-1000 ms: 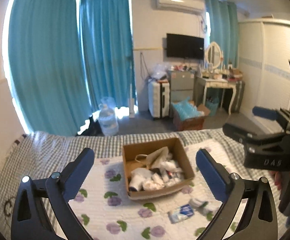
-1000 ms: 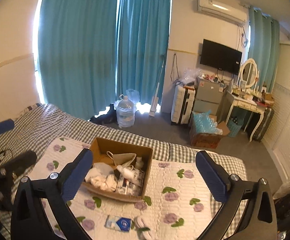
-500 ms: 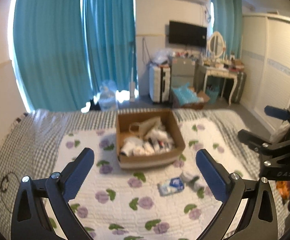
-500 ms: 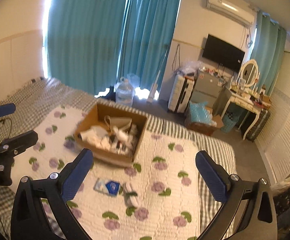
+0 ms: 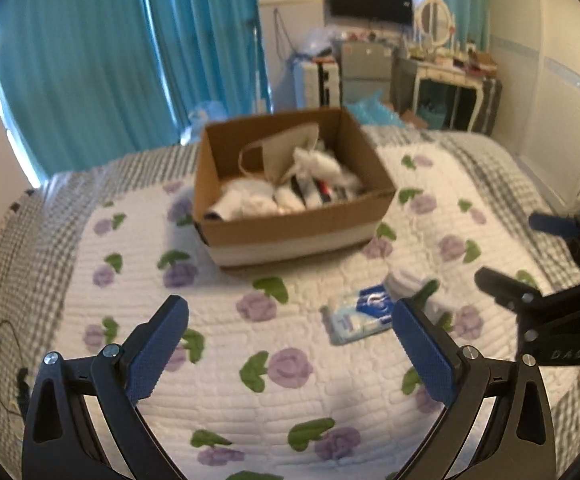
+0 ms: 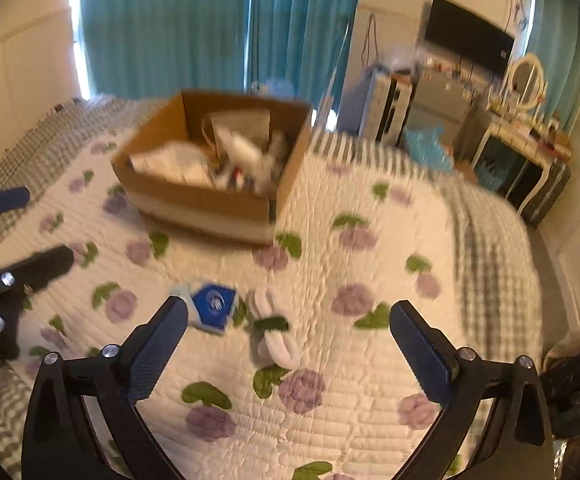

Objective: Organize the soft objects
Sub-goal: 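Grasp the blue tissue pack with the left gripper while the right grasps the pipe-cleaner bundle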

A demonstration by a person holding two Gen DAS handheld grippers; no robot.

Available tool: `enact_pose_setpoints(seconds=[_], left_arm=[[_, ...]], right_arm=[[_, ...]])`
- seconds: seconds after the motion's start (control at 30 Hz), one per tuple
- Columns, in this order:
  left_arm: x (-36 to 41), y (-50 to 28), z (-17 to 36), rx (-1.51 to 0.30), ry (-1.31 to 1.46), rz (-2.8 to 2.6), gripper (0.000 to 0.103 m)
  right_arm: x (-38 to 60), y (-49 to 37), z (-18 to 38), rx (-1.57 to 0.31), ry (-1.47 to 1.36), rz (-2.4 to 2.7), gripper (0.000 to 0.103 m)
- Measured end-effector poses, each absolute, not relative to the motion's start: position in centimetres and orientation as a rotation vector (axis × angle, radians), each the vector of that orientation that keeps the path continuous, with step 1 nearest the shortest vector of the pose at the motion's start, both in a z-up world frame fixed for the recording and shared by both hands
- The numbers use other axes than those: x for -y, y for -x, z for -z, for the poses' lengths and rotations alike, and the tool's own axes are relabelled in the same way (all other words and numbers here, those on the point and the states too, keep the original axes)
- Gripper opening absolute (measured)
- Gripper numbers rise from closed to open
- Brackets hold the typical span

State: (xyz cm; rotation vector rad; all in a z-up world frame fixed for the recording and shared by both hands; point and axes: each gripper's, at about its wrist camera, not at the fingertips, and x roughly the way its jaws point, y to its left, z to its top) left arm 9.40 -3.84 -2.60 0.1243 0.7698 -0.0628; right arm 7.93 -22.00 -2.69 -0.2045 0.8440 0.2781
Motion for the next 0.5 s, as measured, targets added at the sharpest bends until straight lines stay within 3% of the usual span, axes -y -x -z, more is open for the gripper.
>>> enact_pose_setpoints(seconds=[0.4, 0.43, 0.5], left_arm=[[4.9, -14.0, 9.7, -0.913, -0.118, 0.05, 0.103], [5.0, -14.2, 10.2, -0.922, -0.117, 0.049, 0.103], [5.1, -14.7, 10.8, -0.935, -0.114, 0.05, 0.103]], right_arm=[[21.1, -12.2, 12.9, -1.024, 0.218, -0.347, 0.072], [20.9, -12.4, 13.2, -1.025, 0.222, -0.35, 0.067], [20.6, -12.9, 13.9, -1.035, 0.227, -0.362, 0.048]])
